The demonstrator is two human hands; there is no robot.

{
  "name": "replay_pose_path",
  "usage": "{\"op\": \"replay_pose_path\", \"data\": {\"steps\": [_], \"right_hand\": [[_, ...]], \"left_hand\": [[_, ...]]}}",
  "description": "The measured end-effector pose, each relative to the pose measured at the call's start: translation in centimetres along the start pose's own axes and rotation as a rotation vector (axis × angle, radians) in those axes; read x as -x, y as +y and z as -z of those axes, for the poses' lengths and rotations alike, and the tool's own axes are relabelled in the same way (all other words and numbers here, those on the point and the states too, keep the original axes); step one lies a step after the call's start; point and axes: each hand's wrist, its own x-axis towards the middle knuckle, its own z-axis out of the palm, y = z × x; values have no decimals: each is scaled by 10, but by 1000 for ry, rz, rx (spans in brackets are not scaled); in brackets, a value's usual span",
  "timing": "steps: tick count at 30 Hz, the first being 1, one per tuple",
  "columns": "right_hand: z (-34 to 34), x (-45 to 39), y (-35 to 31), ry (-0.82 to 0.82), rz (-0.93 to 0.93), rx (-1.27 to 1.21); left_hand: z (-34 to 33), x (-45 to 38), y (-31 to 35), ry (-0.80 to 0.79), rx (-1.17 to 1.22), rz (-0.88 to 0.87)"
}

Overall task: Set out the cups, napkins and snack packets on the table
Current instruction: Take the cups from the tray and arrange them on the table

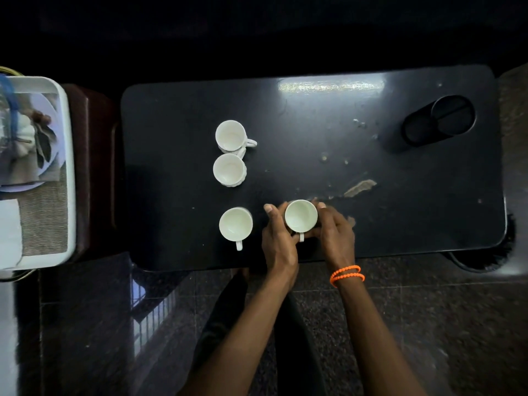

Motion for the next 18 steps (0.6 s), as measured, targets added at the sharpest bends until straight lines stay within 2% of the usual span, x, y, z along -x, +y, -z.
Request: {"op": "replay_pose_path", "data": {"steps": [11, 15, 18], "right_hand": [[7, 4, 0, -7, 91, 119], [2, 3, -4, 155, 256, 292], [-15, 5, -17, 301, 478, 334]], "left_hand": [[-1, 5, -7, 0, -64, -30], [4, 11, 6, 50, -145, -43], [13, 14, 37, 14, -107, -121]]}}
